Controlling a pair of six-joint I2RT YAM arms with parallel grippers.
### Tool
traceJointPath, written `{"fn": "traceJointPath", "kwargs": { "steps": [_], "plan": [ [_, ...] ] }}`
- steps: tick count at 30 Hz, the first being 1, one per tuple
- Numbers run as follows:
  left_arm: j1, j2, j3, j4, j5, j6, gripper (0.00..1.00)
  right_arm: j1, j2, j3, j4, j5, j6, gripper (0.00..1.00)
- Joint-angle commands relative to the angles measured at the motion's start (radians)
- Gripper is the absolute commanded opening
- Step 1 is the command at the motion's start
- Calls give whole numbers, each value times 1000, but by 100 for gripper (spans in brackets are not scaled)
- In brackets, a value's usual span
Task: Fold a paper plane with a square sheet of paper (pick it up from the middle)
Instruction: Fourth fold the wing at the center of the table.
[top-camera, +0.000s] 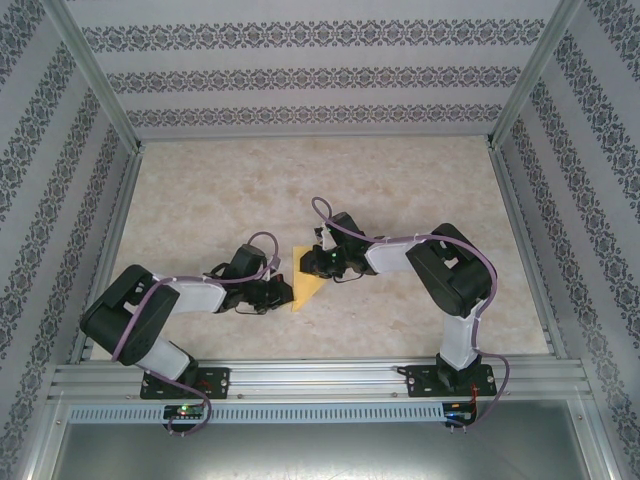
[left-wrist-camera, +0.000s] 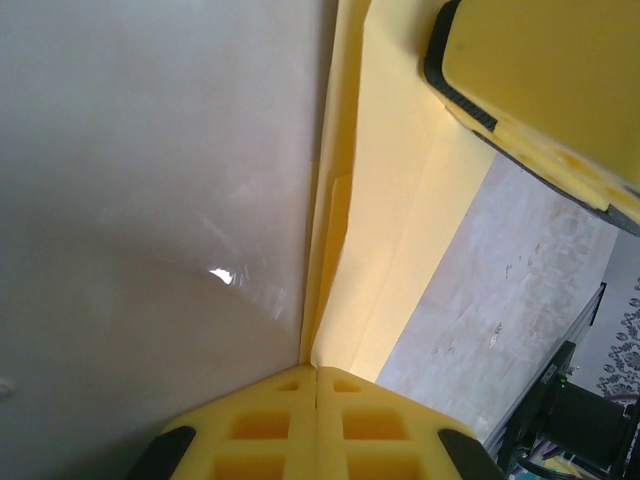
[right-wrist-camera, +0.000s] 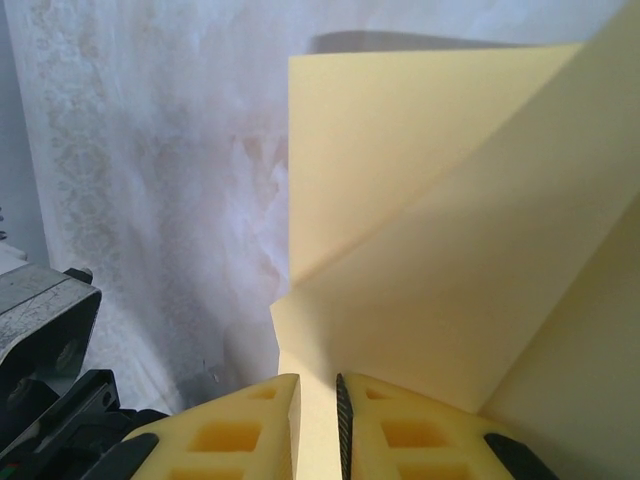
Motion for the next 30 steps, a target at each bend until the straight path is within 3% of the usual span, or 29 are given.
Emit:
{"fn": "traceJointPath", "kwargs": {
  "steps": [1, 8, 16, 30],
  "plan": [
    [-6, 10, -5, -74, -34, 10, 0, 5, 40, 20, -25, -2, -17, 18],
    [-6, 35, -10, -71, -30, 3, 0, 15, 49, 37, -116, 38, -56, 18],
    [-9, -38, 28, -144, 14, 54, 12, 29, 44, 47, -201, 96, -95, 15],
    [-20, -26, 33, -142, 77, 89, 12, 33, 46, 44, -195, 99, -94, 15]
  ]
}}
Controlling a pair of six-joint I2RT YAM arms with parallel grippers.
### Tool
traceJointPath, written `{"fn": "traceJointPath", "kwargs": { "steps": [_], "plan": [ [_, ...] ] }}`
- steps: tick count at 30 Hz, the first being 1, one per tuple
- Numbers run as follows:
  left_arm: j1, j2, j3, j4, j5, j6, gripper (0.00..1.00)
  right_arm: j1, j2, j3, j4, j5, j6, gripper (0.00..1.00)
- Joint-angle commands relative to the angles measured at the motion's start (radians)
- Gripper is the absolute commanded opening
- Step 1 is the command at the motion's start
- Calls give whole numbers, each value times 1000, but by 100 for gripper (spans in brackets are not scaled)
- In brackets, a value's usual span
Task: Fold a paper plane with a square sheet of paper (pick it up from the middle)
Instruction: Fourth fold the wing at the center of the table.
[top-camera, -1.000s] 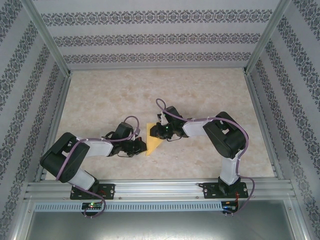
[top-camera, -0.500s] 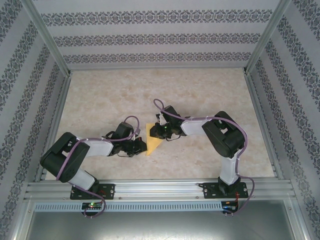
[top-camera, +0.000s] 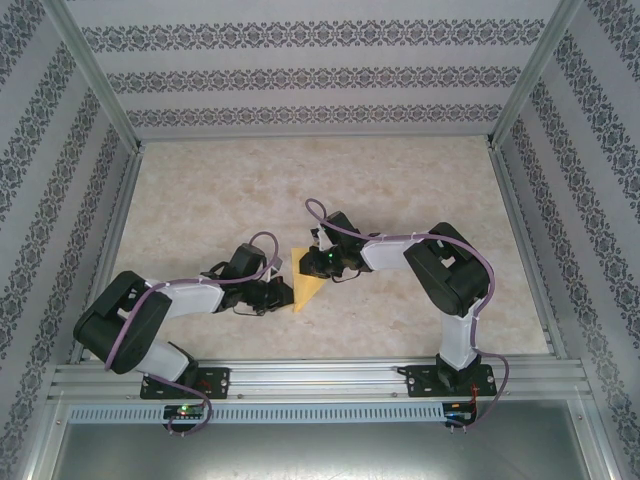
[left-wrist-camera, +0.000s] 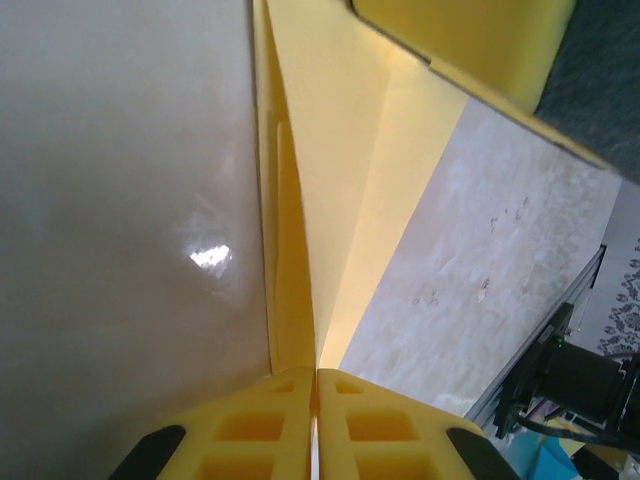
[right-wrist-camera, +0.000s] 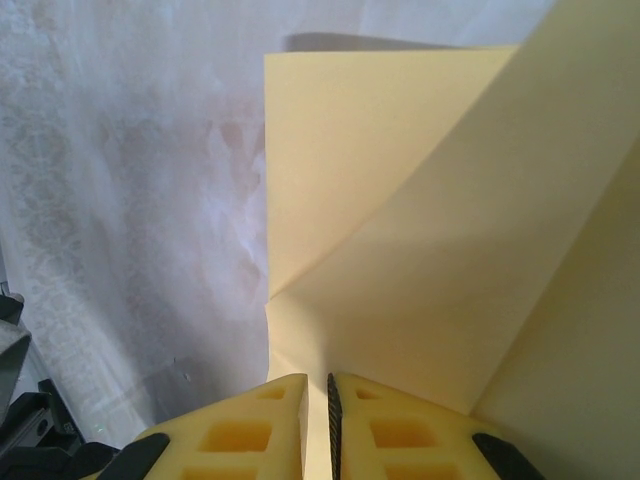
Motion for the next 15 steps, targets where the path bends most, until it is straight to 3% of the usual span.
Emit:
{"fn": "traceJointPath", "kwargs": {
  "steps": [1, 9, 15],
  "plan": [
    [-15, 28, 13, -34, 31, 34, 12, 13, 31, -10, -84, 59, -25, 15],
    [-24, 54, -4, 2, 59, 44, 1, 13, 35, -10, -86, 65, -24, 15],
    [-27, 90, -19, -35, 63, 50, 0, 12, 45, -6, -95, 68, -24, 15]
  ]
}}
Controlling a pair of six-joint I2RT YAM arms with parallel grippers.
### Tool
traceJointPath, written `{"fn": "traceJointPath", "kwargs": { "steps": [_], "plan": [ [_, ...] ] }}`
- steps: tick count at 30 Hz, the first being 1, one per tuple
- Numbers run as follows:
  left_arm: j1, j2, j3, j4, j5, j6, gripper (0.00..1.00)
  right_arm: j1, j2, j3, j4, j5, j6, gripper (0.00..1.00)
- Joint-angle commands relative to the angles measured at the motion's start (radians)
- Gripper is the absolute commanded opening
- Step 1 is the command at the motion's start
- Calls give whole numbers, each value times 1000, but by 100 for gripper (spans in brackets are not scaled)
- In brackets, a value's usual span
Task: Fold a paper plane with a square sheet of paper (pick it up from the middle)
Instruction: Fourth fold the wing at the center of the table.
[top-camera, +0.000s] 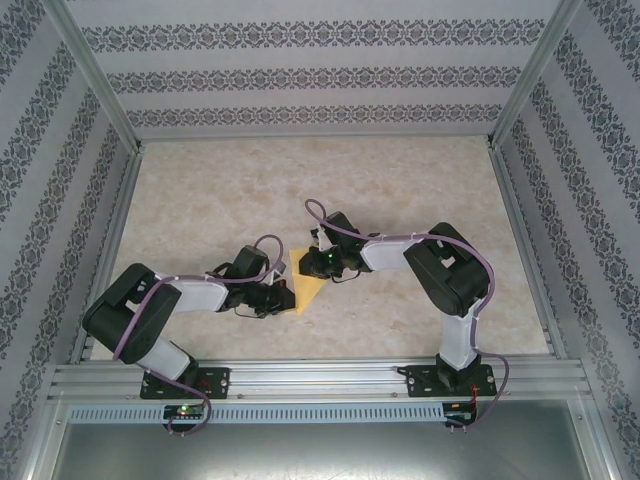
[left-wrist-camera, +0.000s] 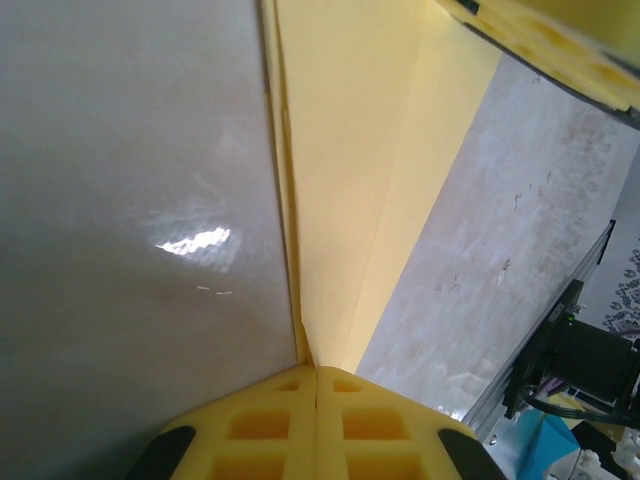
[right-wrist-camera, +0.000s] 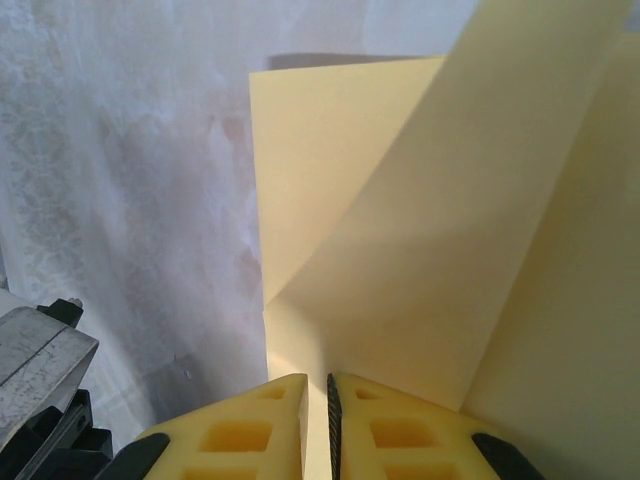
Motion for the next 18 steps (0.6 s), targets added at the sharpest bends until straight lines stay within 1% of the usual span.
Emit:
{"fn": "traceJointPath", "kwargs": {
  "steps": [1, 6, 8, 13, 17, 18],
  "plan": [
    [-20, 28, -26, -66, 11, 25, 0, 11, 46, -8, -93, 68, -21, 15],
    [-30, 63, -20, -87, 42, 25, 3, 12, 43, -7, -95, 73, -21, 16],
    [-35, 52, -29, -99, 30, 21, 8, 11, 38, -9, -99, 79, -24, 15],
    [-35, 1, -29, -148, 16, 37, 12, 13, 40, -12, -89, 77, -19, 15],
    [-39, 5, -19, -170, 22, 55, 12, 14, 40, -11, -88, 76, -18, 15],
    [-41, 9, -19, -172, 23, 64, 11, 15, 39, -12, -88, 76, -20, 16]
  ]
}}
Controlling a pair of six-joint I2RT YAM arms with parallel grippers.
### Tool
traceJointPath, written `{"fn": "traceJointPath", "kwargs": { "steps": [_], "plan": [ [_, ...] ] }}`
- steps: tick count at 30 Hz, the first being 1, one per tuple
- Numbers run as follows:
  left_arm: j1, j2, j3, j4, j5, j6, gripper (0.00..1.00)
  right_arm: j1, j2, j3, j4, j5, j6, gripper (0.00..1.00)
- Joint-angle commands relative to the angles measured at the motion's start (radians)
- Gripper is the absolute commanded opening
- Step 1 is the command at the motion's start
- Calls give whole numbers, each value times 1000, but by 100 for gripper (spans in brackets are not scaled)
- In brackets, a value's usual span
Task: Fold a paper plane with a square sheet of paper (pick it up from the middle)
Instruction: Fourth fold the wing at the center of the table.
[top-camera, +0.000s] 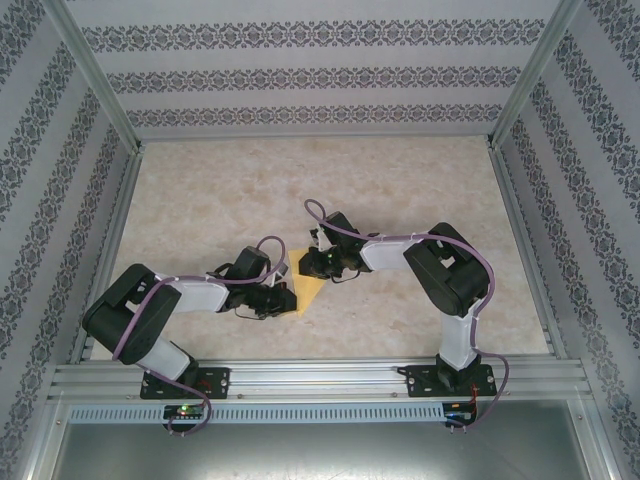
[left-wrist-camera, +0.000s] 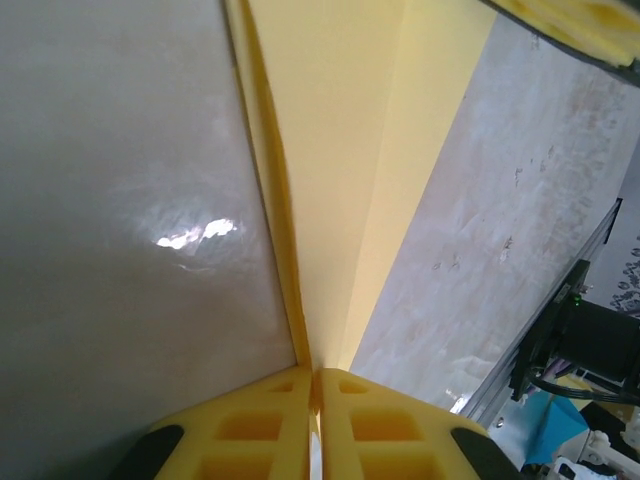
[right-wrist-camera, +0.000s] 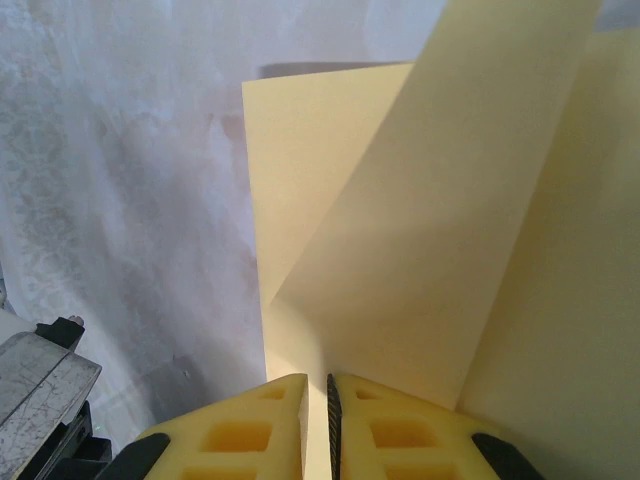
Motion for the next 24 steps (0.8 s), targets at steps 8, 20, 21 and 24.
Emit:
{"fn": "traceJointPath", "kwargs": {
  "steps": [8, 20, 21, 24],
  "plan": [
    [-33, -104, -1, -233, -25, 51, 15, 14, 41, -16, -83, 76, -19, 15],
    [-31, -256, 79, -200, -155, 1, 14, 17, 40, -24, -77, 80, -16, 15],
    [-31, -236, 83, -153, -142, -14, 13, 16, 40, -24, -77, 80, -16, 15],
    [-31, -162, 100, -59, -133, -48, 13, 18, 38, -26, -73, 80, -15, 15]
  ]
}}
